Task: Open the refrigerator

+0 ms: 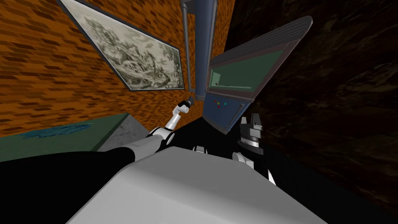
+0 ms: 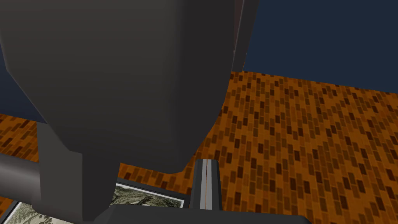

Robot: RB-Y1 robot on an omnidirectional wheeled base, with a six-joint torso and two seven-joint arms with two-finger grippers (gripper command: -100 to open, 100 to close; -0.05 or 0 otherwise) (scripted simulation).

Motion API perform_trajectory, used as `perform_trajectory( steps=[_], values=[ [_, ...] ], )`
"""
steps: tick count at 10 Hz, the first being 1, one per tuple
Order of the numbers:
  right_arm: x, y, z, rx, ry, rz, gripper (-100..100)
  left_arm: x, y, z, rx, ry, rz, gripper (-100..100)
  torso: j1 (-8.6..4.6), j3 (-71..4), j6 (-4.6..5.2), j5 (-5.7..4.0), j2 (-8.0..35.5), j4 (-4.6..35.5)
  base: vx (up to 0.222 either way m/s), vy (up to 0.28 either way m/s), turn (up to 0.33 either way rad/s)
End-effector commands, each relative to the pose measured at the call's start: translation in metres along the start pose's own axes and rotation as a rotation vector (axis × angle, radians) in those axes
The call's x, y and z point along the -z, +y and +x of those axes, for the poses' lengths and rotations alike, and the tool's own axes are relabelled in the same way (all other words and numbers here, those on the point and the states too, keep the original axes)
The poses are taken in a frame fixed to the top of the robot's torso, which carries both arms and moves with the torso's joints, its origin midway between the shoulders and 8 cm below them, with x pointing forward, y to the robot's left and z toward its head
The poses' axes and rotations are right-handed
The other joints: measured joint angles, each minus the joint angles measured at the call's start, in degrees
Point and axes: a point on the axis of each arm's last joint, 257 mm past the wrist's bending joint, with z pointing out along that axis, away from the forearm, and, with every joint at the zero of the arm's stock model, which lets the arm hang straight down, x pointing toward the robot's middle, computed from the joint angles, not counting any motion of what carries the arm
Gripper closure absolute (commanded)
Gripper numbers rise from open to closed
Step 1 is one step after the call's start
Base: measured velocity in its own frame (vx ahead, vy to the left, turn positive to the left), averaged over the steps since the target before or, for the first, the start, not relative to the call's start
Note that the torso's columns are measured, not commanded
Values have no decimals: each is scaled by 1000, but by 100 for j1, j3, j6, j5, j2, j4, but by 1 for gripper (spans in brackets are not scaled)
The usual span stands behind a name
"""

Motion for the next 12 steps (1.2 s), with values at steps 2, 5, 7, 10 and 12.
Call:
perform_trajectory(
  steps=[2, 5, 7, 10, 12],
  values=[
    [0, 0, 0, 0, 0, 0, 0, 11, 33, -72, 23, -89, -49, 100, -6, 11, -4, 5, 19, 8, -63, 119, -429],
    [0, 0, 0, 0, 0, 0, 0, 39, 66, -147, 47, -181, -89, 100, 37, 2, -1, 12, 4, 0, -76, 171, -253],
    [0, 0, 0, 0, 0, 0, 0, 48, 75, -180, 35, -232, -113, 100, -4, 15, 0, 7, 22, 9, -88, 117, -456],
    [0, 0, 0, 0, 0, 0, 0, 95, 103, -265, 71, -354, -144, 100, 34, 14, -8, 14, 24, 9, -140, 204, -437],
    [0, 0, 0, 0, 0, 1, 0, 102, 101, -281, 52, -378, -152, 100, -49, -15, -3, -10, -24, -5, -14, 17, -212]
  ],
)
